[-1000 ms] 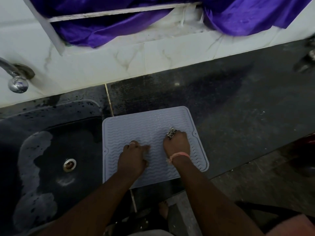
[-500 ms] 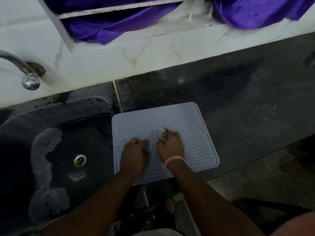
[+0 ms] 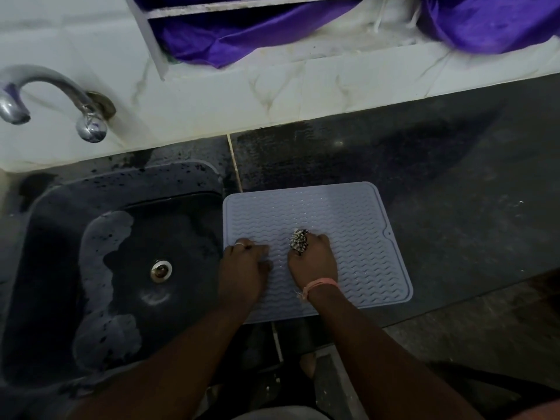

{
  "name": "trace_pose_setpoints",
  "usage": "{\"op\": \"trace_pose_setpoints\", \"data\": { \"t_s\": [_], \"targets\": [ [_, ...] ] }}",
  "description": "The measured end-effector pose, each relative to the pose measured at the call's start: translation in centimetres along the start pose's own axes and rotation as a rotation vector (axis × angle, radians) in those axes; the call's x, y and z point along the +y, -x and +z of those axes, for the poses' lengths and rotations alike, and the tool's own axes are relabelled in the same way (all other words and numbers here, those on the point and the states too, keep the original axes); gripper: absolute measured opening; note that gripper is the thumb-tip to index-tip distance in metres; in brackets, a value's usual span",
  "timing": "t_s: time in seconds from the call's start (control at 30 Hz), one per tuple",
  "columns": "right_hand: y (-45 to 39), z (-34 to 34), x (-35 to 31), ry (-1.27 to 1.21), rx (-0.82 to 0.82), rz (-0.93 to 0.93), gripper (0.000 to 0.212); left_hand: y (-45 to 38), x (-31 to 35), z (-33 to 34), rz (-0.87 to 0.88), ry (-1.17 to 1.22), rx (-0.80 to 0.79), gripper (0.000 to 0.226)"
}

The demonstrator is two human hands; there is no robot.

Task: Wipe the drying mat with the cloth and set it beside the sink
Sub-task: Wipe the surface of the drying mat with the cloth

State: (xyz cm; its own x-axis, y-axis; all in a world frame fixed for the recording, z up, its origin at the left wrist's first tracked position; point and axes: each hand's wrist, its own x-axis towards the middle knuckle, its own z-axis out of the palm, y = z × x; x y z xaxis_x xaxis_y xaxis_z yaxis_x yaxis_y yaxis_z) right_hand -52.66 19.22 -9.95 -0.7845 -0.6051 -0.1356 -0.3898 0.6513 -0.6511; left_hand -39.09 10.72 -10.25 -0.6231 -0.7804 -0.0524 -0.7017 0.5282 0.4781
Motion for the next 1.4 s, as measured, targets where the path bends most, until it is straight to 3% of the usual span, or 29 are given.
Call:
{"op": "trace_pose_setpoints", "data": {
  "t_s": [0.1,0.3,0.4,0.5,0.83,1.03,1.1,1.17,1.23,1.33,1.4],
  "targets": [
    [0.4,0.8,-0.7,-0.001,-0.016,-0.005,0.022,0.1,-0.1,-0.2,-0.006,-0.024,0.015,0.037],
    [0.9,1.9,-1.4,-0.008,-0.018,0.009,0.026,0.4,-0.7,-0.8,-0.090,0.221,0.028,0.033],
    [1.3,2.4,-2.3,-0.017,-0.023,0.002,0.028,0.6,-1.4,-1.3,-0.136,0.177,0.096,0.032],
    [1.8,3.4,-3.6,-0.017,-0.032,-0.019,0.028,0.5,-2.7,-1.4,-0.269,0.101,0.109,0.047],
    [3.8,7.1,-9.2,-0.053,-0.176,-0.104,0.017,-0.8,-3.8,-2.8,-0.762,1.042,0.183,0.036],
    [3.9,8.2,-11.4,-0.067,-0.431,-0.083,0.017,-0.4,-6.5,-3.1,-0.937,1.288,0.152,0.035],
    [3.3,6.7,-12.0,-0.085,-0.433,-0.168,0.015,-0.3,-6.5,-3.1,-0.958,1.338,0.121,0.030],
    [1.6,4.2,-11.5,-0.100,-0.354,-0.189,0.013,-0.9,-6.2,-2.9,-0.886,1.214,0.122,0.031],
    [-1.3,1.5,-9.0,-0.028,-0.225,-0.132,0.016,-1.8,-4.9,-3.1,-0.736,0.943,0.094,0.030],
    [-5.8,-3.1,-2.0,0.092,0.016,0.076,0.030,-3.4,-1.8,-3.3,-0.419,0.506,0.020,0.036],
    [-7.5,-6.8,2.6,0.157,0.150,0.238,0.034,-3.7,0.0,-3.3,-0.297,0.199,-0.042,0.045]
  ]
}}
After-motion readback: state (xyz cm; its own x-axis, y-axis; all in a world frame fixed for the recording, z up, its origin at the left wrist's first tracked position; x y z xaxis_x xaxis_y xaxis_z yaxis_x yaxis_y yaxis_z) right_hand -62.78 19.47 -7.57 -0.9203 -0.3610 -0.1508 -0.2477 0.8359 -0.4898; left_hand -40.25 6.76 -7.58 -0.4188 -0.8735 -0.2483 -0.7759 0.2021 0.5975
